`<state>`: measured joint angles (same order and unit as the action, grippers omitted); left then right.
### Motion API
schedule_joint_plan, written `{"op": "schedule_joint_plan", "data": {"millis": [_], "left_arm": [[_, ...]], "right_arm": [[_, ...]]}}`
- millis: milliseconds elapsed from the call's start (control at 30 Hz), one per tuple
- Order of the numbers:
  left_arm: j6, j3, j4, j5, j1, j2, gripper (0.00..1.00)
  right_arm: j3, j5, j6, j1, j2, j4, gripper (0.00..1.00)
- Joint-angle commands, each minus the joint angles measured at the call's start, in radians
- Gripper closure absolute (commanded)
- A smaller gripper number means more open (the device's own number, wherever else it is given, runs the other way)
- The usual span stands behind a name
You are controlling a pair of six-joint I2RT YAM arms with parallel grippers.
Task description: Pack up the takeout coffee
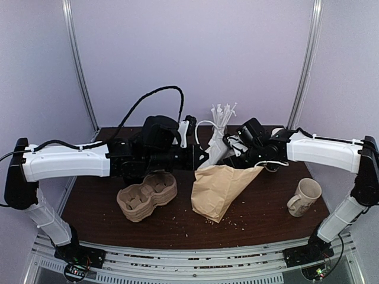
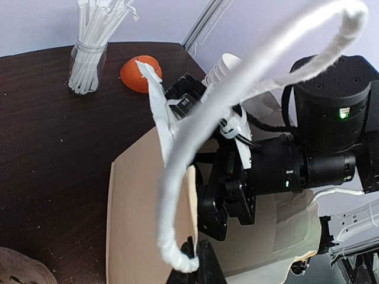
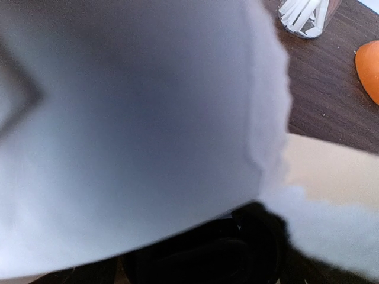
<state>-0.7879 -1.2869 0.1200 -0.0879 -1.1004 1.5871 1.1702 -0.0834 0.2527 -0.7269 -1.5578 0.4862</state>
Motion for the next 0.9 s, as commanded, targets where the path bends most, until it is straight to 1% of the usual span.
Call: {"op": "schedule_joint_plan", "data": {"millis": [0, 133, 467, 867], "left_arm": [[0.002, 0.004, 0.004, 0.014, -0.001, 0.019, 1.00], [0.003, 0.009, 0.005, 0.012, -0.001, 0.015, 1.00], [0.000, 0.020, 0.009, 0.002, -0.001, 0.011, 1.00], [0.000, 0.020, 0.015, -0.004, -0.001, 0.010, 1.00]], "right_arm": [[-0.084, -0.061, 0.030, -0.005, -0.082, 0.128, 0.04], [-0.065, -0.068, 0.046, -0.005, -0.056, 0.132, 0.00], [0.121, -0.082, 0.075, -0.005, 0.034, 0.227, 0.00], [0.214, -0.093, 0.080, -0.005, 0.114, 0.317, 0.00]]}}
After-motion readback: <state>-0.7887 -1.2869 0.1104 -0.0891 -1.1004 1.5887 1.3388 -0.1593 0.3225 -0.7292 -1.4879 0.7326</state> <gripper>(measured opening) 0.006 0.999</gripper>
